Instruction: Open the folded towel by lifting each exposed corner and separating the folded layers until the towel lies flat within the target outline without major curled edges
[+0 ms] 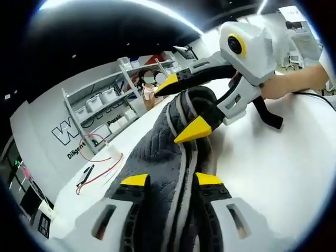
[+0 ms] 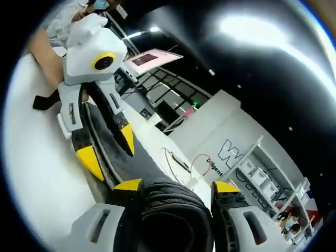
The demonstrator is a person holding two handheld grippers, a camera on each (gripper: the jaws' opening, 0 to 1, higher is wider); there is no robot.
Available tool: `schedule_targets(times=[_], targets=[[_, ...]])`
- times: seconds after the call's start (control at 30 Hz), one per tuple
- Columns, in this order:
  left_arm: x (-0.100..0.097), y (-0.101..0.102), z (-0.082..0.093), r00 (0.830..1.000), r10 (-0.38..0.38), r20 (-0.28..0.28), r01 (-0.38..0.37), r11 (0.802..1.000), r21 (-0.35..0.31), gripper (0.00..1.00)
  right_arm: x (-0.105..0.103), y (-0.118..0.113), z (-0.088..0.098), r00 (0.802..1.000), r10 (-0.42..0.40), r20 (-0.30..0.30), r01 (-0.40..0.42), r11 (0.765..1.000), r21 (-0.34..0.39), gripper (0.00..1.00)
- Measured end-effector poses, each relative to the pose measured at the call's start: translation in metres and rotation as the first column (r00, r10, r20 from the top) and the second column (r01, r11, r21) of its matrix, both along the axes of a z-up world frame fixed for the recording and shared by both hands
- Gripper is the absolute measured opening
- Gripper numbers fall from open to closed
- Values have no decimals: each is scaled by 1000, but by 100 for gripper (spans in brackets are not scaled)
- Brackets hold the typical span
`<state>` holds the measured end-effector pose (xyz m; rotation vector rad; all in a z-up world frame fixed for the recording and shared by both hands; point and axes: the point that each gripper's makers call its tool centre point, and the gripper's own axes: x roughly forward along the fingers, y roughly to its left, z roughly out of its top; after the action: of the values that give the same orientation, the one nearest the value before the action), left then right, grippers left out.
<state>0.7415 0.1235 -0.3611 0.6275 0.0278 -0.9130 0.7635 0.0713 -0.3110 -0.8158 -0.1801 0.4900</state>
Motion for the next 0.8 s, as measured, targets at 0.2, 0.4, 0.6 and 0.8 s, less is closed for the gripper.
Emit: schedule_targets(times=[0.2,0.4,0.6,0.8], targets=[[-6,-3,2,997,-47,69,43,998,53,8,2,-5,0,1000,-25,-8,25,1000,8,49],[-6,-3,7,996,-59,67,58,998,26,7,5,-11,-2,999,-46,-29,46,999,29,50],[-5,-2,11,997,-52,60,52,999,-1,6,1,-5,2,1000,-16,-5,17,1000,25,50],[3,1,14,998,-44,51,45,999,-28,5,-4,4,4,1000,21,14,-21,1000,13,49]])
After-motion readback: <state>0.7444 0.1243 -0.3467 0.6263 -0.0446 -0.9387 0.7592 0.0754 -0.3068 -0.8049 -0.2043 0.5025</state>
